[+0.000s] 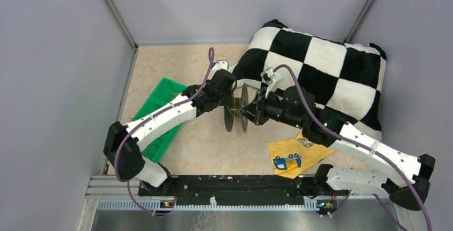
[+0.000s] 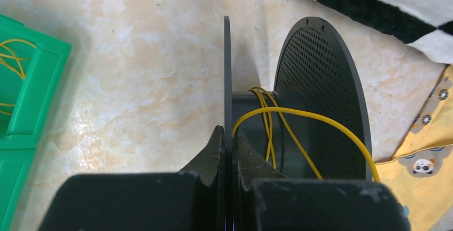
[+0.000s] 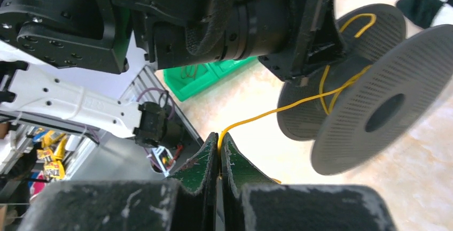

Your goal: Wrap the cables

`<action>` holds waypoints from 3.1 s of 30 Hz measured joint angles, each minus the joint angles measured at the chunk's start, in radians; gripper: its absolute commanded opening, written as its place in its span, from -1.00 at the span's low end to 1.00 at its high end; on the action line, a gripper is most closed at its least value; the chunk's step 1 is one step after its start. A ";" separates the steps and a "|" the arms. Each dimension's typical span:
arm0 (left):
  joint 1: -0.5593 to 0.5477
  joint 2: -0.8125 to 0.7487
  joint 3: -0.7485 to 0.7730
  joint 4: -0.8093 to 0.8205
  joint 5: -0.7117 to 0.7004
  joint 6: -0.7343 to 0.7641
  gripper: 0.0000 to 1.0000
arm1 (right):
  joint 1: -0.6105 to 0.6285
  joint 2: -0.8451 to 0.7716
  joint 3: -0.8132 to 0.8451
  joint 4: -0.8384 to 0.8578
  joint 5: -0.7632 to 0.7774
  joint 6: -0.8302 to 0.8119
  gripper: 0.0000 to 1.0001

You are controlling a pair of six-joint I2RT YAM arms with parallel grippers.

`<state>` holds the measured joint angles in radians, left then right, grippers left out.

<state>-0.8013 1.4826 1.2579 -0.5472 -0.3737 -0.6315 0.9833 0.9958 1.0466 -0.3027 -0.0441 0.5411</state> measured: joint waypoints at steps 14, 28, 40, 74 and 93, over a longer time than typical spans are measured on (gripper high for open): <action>0.027 0.045 0.294 -0.157 0.059 -0.214 -1.00 | 0.106 0.048 -0.204 0.109 0.126 0.064 -1.00; 0.161 -0.117 0.183 -0.078 0.419 -0.299 -1.00 | 0.107 -0.269 -0.446 0.187 0.335 0.005 -1.00; 0.195 -0.155 0.098 0.058 0.607 -0.351 -1.00 | 0.107 -0.375 -0.511 0.211 0.463 -0.002 -0.79; 0.277 -0.193 0.016 0.183 0.790 -0.377 -1.00 | 0.059 -0.957 -0.681 -0.055 0.762 0.240 0.09; 0.330 0.005 -0.181 0.305 1.009 -0.243 -1.00 | 0.059 -0.724 -0.494 -0.216 0.744 0.230 0.26</action>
<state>-0.4717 1.4879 1.0767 -0.2424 0.6357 -0.8749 1.0420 0.2714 0.5526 -0.5186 0.6998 0.7715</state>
